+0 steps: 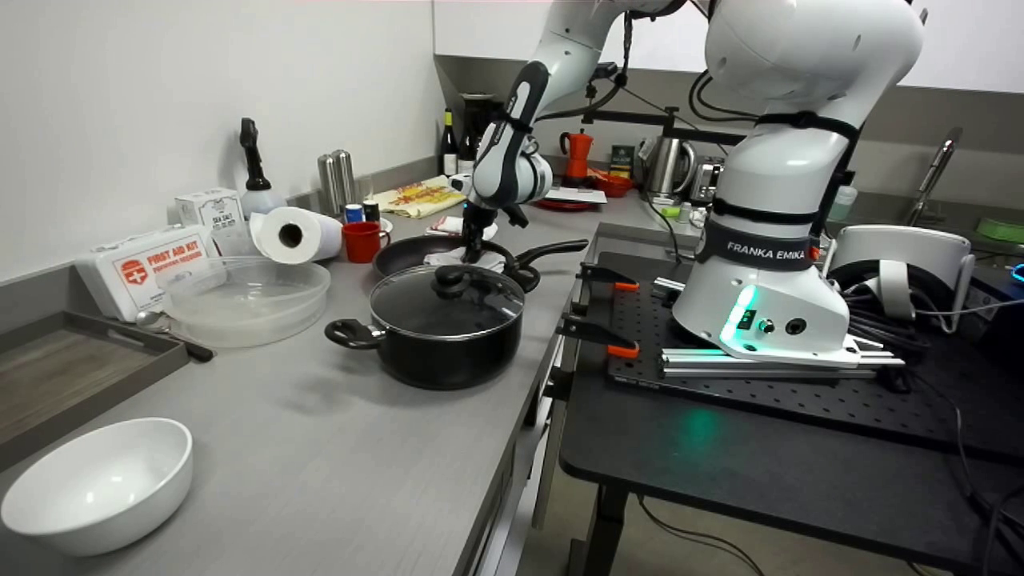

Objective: Use one white and red towel to wipe the black pan.

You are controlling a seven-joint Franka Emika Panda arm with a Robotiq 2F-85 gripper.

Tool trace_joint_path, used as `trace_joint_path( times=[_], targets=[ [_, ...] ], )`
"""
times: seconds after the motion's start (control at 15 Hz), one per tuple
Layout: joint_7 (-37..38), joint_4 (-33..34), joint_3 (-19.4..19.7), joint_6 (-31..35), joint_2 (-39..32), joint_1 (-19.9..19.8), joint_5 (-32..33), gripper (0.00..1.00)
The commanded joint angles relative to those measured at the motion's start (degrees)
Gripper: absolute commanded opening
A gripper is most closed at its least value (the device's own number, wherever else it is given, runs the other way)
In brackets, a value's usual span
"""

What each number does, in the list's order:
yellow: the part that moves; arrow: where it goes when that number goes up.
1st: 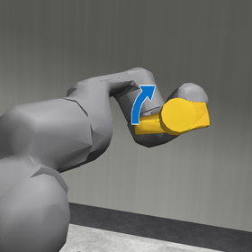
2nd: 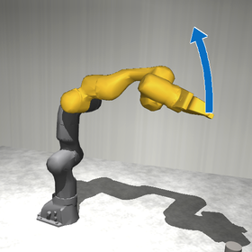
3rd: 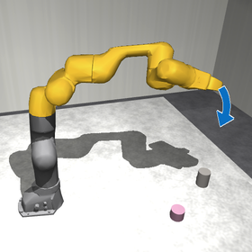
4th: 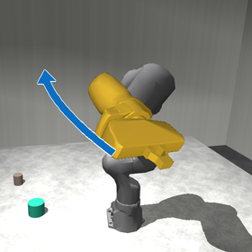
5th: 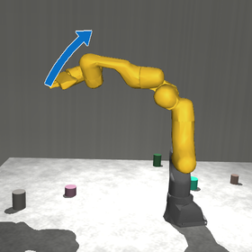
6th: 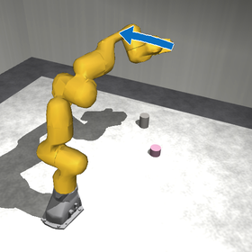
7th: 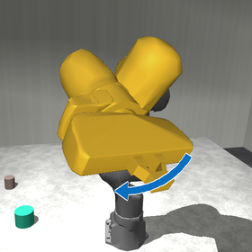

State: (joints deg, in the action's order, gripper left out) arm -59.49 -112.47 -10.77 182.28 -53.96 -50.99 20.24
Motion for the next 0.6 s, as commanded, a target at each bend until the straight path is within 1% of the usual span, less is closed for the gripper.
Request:
trace_joint_path(
  times=[0.0, 0.33, 0.53],
  targets=[
    [1.0, -2.4, 2.6, 3.0, -0.8, 4.8, 1.6, 0.03],
    [0.8, -6.6, 5.1, 7.4, 0.3, 9.8, 4.4, 0.03],
    [0.5, -9.2, 7.9, 10.7, 0.6, 13.0, 6.7, 0.03]
  ],
)
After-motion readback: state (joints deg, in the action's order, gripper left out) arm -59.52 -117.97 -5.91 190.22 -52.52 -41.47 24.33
